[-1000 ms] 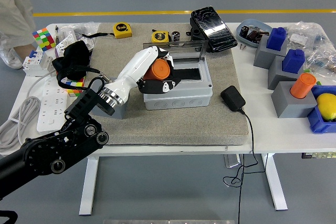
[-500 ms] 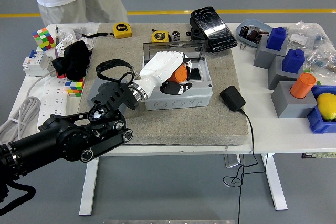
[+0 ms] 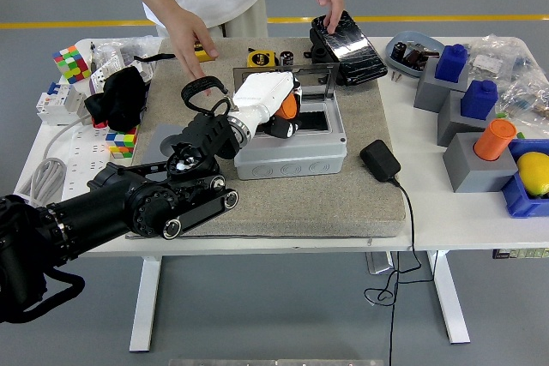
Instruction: Fetch the battery,place it into the box,close the lid of the box
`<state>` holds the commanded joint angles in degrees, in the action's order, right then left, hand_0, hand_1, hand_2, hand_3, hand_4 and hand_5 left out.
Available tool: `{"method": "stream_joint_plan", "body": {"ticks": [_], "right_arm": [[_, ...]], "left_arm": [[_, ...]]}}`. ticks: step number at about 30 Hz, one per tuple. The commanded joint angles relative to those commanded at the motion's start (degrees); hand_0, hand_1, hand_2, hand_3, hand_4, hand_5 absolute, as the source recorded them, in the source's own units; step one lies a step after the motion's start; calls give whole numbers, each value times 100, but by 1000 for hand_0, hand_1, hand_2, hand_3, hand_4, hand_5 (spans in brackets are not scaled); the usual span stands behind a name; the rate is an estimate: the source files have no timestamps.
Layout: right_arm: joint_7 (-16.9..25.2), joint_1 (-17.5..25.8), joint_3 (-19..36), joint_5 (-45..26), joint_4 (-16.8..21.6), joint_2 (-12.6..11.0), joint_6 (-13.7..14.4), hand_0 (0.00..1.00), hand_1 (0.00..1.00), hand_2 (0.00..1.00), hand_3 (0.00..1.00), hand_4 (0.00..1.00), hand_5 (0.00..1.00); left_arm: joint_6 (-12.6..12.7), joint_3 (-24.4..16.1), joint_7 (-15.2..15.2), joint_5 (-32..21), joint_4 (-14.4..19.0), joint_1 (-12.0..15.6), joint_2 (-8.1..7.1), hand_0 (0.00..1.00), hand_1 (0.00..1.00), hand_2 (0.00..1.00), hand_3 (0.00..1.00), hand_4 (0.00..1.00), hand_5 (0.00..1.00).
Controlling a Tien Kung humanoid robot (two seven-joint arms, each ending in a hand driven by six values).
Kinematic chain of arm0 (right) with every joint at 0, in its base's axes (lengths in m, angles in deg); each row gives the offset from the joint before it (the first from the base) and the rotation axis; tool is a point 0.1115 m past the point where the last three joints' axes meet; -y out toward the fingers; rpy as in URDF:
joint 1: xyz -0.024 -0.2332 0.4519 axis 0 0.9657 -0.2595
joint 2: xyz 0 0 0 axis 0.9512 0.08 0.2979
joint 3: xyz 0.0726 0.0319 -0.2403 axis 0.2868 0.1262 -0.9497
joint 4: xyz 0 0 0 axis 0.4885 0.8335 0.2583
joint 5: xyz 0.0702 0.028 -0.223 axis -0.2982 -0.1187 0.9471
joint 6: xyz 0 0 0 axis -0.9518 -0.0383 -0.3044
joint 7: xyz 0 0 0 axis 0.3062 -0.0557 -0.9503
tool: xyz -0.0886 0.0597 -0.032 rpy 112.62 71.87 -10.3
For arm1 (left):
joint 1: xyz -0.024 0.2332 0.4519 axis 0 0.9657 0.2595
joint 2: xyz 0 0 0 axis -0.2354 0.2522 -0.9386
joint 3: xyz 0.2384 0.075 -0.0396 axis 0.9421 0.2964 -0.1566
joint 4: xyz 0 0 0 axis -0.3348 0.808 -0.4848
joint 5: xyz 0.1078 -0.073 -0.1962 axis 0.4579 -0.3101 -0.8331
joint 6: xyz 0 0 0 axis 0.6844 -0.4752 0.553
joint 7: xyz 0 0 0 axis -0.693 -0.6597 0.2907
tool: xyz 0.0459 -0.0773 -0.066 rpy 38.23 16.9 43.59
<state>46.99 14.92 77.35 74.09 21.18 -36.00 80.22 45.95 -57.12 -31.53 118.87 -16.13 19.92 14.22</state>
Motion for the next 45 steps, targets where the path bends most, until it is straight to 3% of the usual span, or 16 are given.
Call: {"method": "stream_joint_plan", "body": {"ticks": [4, 5, 10, 11, 16, 17, 22, 23, 28, 29, 39, 40, 41, 45], "right_arm": [[-3, 0, -30, -21, -8, -7, -1, 706, 727, 720, 702, 998, 716], [-3, -2, -29, -19, -7, -8, 0, 704, 727, 721, 703, 998, 716], [0, -13, -24, -8, 2, -10, 1, 704, 727, 721, 703, 998, 716], [0, -17, -24, -8, 3, -11, 0, 704, 727, 720, 703, 998, 716], [-2, -18, -24, -11, 0, -11, 1, 704, 727, 720, 703, 998, 716], [-1, -17, -25, -13, -1, -12, 2, 704, 727, 721, 702, 998, 716], [1, -15, -34, -19, -3, -15, -1, 704, 727, 721, 702, 998, 716], [2, -15, -34, -18, -2, -14, -2, 704, 727, 721, 703, 998, 716], [6, -16, -28, -10, 3, -8, -8, 704, 727, 721, 703, 998, 716], [5, -16, -29, -9, 3, -7, -7, 704, 727, 721, 703, 998, 716], [4, -16, -13, -10, 0, -9, -2, 704, 727, 721, 704, 998, 716], [6, -12, -8, -8, 1, -9, -3, 704, 727, 721, 704, 998, 716], [4, -9, -12, -8, 1, -8, -5, 705, 727, 721, 703, 998, 716], [3, 3, -13, -10, -3, -1, -4, 705, 727, 721, 703, 998, 716]], "left_arm": [[-50, 56, -118, 123, -76, -66, 0, 225, 169, 217, 255, 610, 2], [-62, 68, -131, 114, -89, -79, 0, 228, 182, 232, 303, 700, 2], [-142, 155, -154, 32, -106, -125, 0, 228, 182, 232, 303, 700, 2], [-146, 162, -150, 31, -103, -127, 0, 232, 238, 279, 381, 760, 2], [-105, 137, -45, -8, -77, -110, 0, 232, 238, 279, 381, 760, 2], [-95, 130, -20, -13, -78, -109, 0, 394, 394, 436, 534, 761, 2], [-32, 104, 172, -61, -68, -96, 0, 394, 394, 436, 534, 761, 2], [-31, 104, 190, -73, -64, -96, 0, 527, 597, 598, 719, 954, 2], [-14, 114, 281, -86, -71, -88, 0, 527, 597, 598, 719, 954, 2], [-20, 118, 295, -86, -67, -81, 0, 537, 639, 623, 750, 998, 2], [69, -90, 543, -69, 144, 5, 0, 523, 634, 618, 744, 998, 2], [175, -170, 699, -101, 241, 42, 0, 523, 634, 618, 744, 998, 2], [288, -242, 882, -151, 343, 74, 0, 331, 437, 480, 617, 998, 13], [650, -535, 1528, -356, 681, 168, 0, 331, 437, 480, 617, 998, 13]]}}
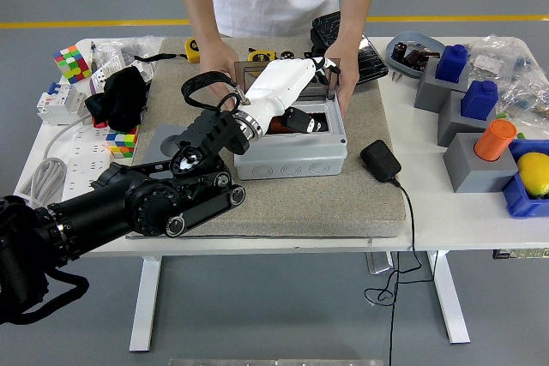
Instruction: Fetch the battery,place it into the box,close the lid of the box
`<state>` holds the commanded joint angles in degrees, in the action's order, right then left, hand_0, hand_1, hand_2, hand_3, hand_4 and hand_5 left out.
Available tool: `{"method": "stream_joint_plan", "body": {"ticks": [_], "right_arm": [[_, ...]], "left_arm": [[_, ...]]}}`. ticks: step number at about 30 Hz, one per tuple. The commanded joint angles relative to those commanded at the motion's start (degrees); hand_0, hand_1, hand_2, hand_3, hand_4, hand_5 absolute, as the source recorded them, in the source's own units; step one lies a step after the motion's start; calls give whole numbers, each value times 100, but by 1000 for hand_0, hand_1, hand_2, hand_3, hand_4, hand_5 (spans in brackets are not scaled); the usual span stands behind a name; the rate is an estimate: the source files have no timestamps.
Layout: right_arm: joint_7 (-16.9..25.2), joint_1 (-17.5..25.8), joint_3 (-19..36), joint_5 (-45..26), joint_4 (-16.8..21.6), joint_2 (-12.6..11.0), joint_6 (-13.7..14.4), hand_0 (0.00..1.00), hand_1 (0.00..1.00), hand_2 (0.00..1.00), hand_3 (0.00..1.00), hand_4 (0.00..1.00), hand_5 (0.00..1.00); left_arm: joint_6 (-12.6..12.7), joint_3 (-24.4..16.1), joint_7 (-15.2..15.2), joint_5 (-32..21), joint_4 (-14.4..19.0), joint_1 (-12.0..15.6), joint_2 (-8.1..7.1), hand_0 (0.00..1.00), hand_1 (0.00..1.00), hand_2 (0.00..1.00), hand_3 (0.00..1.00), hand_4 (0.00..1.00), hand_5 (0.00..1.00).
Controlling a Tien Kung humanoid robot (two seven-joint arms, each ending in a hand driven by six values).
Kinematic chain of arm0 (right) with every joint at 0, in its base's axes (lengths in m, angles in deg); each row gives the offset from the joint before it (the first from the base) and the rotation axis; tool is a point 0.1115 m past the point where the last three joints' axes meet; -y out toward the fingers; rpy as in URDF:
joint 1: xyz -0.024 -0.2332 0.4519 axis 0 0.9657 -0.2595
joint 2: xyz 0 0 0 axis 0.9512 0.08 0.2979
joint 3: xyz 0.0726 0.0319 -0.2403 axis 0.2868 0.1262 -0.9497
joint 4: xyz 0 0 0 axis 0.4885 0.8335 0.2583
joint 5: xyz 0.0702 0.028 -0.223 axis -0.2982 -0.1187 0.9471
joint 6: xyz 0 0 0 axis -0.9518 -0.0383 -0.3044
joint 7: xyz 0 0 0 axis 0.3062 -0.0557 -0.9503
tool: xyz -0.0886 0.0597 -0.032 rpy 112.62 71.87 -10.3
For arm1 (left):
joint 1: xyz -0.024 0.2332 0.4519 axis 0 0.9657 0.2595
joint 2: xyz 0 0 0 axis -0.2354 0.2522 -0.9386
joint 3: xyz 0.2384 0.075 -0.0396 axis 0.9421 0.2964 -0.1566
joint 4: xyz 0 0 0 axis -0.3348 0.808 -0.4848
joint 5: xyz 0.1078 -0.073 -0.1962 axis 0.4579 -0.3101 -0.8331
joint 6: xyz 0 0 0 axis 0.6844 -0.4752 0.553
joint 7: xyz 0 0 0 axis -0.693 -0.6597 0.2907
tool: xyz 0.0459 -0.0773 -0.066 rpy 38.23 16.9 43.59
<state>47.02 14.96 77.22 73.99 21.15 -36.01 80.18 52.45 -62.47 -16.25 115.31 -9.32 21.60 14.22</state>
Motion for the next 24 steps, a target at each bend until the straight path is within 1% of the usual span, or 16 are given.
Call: {"method": "stream_joint_plan", "body": {"ticks": [1, 2, 4, 7, 8, 10, 13, 14, 15, 17, 19, 20, 24], "right_arm": [[-1, 1, 0, 2, 0, 2, 0, 705, 727, 721, 703, 998, 716], [0, 1, 1, 3, 0, 4, 0, 704, 727, 721, 703, 998, 716], [0, 0, 1, 2, 1, 7, 0, 704, 727, 721, 703, 998, 716], [3, -10, 11, 14, 8, 11, 2, 704, 727, 721, 703, 998, 716], [4, -12, 15, 17, 10, 11, 3, 704, 727, 721, 704, 998, 716], [5, -22, 19, 23, 14, 9, 4, 704, 727, 721, 704, 998, 716], [2, -22, 15, 9, 7, 12, 4, 704, 727, 721, 704, 998, 716], [2, -20, 12, 5, 7, 12, 2, 704, 727, 721, 704, 998, 716], [2, -18, 10, 2, 7, 11, 2, 704, 727, 721, 704, 998, 716], [0, -15, 5, -7, 1, 8, 2, 704, 727, 721, 704, 998, 716], [0, -11, 3, -11, -1, 5, 2, 704, 727, 721, 704, 998, 716], [-1, -10, -5, -14, -2, 5, 1, 704, 727, 721, 704, 998, 716], [0, -15, -3, -9, 1, 5, 2, 704, 727, 721, 704, 998, 716]], "left_arm": [[61, -59, 137, -90, 58, 9, 0, 331, 437, 480, 617, 998, 13], [126, -131, 273, -163, 109, 9, 0, 413, 557, 524, 606, 948, 234], [180, -220, 342, -179, 142, -5, 0, 413, 557, 524, 606, 948, 234], [23, -292, 78, -167, 75, -70, 0, 413, 557, 524, 606, 948, 234], [-48, -294, -19, -163, 48, -85, 0, 754, 809, 786, 812, 971, 557], [-263, -303, -273, -153, -30, -124, 0, 754, 809, 786, 812, 971, 557], [-532, -314, -566, -185, -111, -154, 0, 754, 809, 786, 812, 971, 557], [-599, -320, -630, -186, -137, -162, 0, 914, 929, 905, 914, 990, 740], [-657, -333, -687, -174, -159, -169, -2, 914, 929, 905, 914, 990, 740], [-701, -366, -739, -153, -188, -176, -13, 914, 929, 905, 914, 990, 740], [-693, -391, -744, -132, -189, -174, -22, 914, 929, 905, 914, 990, 740], [-672, -398, -744, -120, -192, -174, -24, 930, 939, 914, 922, 993, 766], [-715, -343, -851, -53, -264, -198, -10, 930, 939, 914, 922, 993, 766]]}}
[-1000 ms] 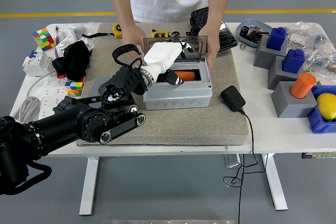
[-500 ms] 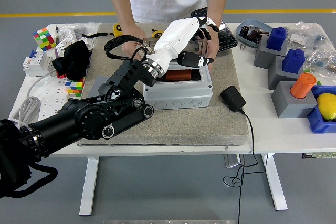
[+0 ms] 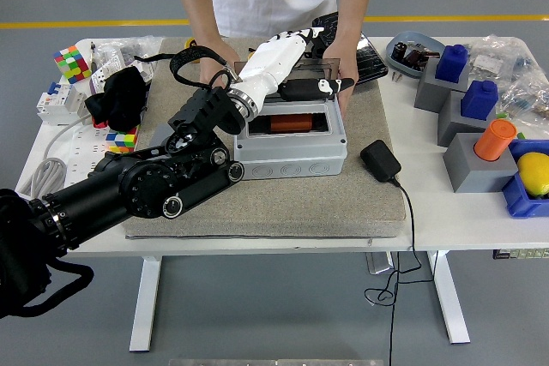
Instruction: Fetch the battery,place it into the box,close the lid of the box
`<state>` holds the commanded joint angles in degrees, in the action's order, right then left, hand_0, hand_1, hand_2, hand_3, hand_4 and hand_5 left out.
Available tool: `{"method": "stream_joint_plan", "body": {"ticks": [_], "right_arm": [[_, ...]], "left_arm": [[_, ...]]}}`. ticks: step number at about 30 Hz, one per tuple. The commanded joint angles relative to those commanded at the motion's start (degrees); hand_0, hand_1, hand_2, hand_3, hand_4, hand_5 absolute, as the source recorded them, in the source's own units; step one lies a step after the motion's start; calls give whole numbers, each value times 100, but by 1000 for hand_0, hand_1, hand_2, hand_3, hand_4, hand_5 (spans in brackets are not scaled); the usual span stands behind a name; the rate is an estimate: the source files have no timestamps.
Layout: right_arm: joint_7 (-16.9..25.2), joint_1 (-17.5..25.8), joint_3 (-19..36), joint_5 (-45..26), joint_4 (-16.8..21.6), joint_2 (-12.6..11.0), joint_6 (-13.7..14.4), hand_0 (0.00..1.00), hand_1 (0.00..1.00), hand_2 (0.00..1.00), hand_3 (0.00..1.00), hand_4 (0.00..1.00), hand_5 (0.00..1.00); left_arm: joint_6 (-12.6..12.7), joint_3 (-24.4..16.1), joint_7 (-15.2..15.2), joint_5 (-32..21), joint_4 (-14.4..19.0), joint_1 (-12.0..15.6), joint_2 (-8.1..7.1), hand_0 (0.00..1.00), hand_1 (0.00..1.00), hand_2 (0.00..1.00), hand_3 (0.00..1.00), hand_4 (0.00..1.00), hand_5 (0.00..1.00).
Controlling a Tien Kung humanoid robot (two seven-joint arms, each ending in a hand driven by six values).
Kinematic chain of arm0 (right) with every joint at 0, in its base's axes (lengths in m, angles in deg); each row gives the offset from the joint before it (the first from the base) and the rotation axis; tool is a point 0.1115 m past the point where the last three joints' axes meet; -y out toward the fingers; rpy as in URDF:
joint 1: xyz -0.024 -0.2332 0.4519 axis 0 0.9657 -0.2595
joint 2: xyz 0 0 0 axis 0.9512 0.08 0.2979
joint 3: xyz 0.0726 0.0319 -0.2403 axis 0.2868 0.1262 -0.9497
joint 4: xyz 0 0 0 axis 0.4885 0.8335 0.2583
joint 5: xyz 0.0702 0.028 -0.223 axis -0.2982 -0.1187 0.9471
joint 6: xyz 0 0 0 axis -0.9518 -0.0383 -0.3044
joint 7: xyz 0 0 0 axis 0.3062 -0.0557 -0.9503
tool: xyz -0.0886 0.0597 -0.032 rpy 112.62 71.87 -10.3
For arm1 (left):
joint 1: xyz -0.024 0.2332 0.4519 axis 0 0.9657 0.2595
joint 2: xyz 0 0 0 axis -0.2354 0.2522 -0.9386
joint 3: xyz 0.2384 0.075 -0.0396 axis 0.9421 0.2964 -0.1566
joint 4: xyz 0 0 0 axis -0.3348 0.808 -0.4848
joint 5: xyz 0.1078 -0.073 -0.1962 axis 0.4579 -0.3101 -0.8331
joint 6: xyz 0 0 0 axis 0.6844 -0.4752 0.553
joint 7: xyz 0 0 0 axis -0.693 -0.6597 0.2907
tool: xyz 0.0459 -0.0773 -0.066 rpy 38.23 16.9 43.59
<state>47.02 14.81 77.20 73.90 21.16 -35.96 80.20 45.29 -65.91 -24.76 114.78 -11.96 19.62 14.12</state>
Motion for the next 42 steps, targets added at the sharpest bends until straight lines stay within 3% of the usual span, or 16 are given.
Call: {"method": "stream_joint_plan", "body": {"ticks": [2, 10, 14, 25, 34, 42], "right_arm": [[3, -5, 13, 14, 7, 2, 1, 704, 728, 721, 705, 998, 716], [0, -1, 1, 8, 6, -1, 0, 704, 727, 721, 706, 998, 717], [0, 16, 16, 8, 6, -4, 1, 704, 727, 721, 705, 998, 718], [-2, 58, 45, 35, 13, -7, 1, 704, 726, 721, 706, 998, 717], [-3, 77, 63, 38, 17, -8, -1, 705, 727, 721, 705, 998, 717], [1, 65, 98, 71, 34, -4, 0, 705, 727, 721, 705, 998, 717]], "left_arm": [[-66, 90, -101, 57, -59, -19, 0, 926, 916, 883, 879, 994, 780], [-258, 499, -331, -24, -238, -47, -38, 913, 887, 845, 860, 996, 783], [-282, 538, -339, -44, -163, 17, -82, 893, 867, 823, 845, 998, 784], [-262, 453, -401, 195, 629, 391, -323, 868, 847, 812, 829, 998, 780], [-252, 571, -473, 291, 1466, 731, -543, 821, 814, 797, 807, 998, 773], [-267, 543, -504, 173, 1628, 812, -602, 813, 806, 794, 803, 998, 769]]}}
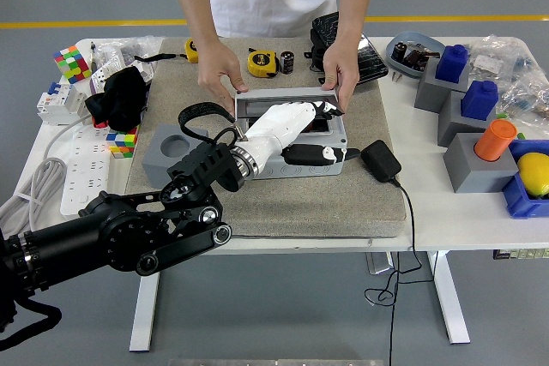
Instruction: Fetch the battery,place it into the box,close the lid of the box
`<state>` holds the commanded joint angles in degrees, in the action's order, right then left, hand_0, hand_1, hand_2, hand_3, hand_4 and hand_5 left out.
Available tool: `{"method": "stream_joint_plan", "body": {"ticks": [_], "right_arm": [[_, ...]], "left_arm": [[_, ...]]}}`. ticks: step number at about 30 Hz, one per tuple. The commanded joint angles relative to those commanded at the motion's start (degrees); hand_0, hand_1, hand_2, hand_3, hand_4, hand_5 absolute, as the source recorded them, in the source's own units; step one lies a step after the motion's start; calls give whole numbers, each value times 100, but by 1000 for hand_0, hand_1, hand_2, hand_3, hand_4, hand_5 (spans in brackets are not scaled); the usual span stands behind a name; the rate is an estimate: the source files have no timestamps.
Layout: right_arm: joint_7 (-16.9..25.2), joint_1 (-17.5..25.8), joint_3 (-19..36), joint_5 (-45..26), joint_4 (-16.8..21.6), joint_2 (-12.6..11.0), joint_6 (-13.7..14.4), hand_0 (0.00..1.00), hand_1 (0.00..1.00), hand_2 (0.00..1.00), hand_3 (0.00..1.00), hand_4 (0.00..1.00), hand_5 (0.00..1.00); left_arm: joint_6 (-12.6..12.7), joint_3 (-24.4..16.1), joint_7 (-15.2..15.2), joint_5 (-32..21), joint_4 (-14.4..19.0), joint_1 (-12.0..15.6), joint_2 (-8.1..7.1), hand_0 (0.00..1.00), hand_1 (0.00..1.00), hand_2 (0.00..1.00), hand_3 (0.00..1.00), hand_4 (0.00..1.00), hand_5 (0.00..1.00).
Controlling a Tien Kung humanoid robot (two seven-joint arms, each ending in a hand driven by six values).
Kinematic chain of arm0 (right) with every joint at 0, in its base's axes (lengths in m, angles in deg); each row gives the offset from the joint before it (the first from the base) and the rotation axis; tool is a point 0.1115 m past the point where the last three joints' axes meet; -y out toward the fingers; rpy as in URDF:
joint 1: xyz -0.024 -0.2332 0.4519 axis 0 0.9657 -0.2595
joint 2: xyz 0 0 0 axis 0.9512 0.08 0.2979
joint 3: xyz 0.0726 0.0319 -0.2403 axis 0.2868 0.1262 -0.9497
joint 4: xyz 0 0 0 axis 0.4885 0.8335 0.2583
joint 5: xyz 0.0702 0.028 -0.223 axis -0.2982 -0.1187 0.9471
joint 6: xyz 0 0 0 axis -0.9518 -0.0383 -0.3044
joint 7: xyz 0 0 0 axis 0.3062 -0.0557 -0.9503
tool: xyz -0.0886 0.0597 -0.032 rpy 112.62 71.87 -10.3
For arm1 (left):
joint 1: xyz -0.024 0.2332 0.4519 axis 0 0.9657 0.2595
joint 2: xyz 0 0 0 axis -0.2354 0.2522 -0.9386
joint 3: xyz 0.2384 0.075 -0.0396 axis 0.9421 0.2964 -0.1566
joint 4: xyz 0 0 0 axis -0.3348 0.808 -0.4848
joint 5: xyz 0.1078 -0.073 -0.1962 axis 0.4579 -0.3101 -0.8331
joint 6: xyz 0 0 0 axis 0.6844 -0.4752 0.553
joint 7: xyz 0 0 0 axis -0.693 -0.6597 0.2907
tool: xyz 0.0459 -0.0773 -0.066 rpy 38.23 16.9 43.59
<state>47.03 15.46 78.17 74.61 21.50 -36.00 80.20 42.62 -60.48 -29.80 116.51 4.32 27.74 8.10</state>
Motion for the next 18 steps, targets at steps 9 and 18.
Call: {"method": "stream_joint_plan", "body": {"ticks": [9, 18], "right_arm": [[-6, 21, -30, -24, -12, 2, -1, 705, 727, 721, 706, 998, 717], [-2, 18, 3, -11, -2, -2, 2, 704, 727, 721, 707, 998, 717]], "left_arm": [[-52, 127, -50, -238, -159, 86, -29, 803, 799, 796, 800, 998, 767], [14, -440, 32, -25, 512, 333, -129, 800, 796, 793, 794, 998, 765]]}}
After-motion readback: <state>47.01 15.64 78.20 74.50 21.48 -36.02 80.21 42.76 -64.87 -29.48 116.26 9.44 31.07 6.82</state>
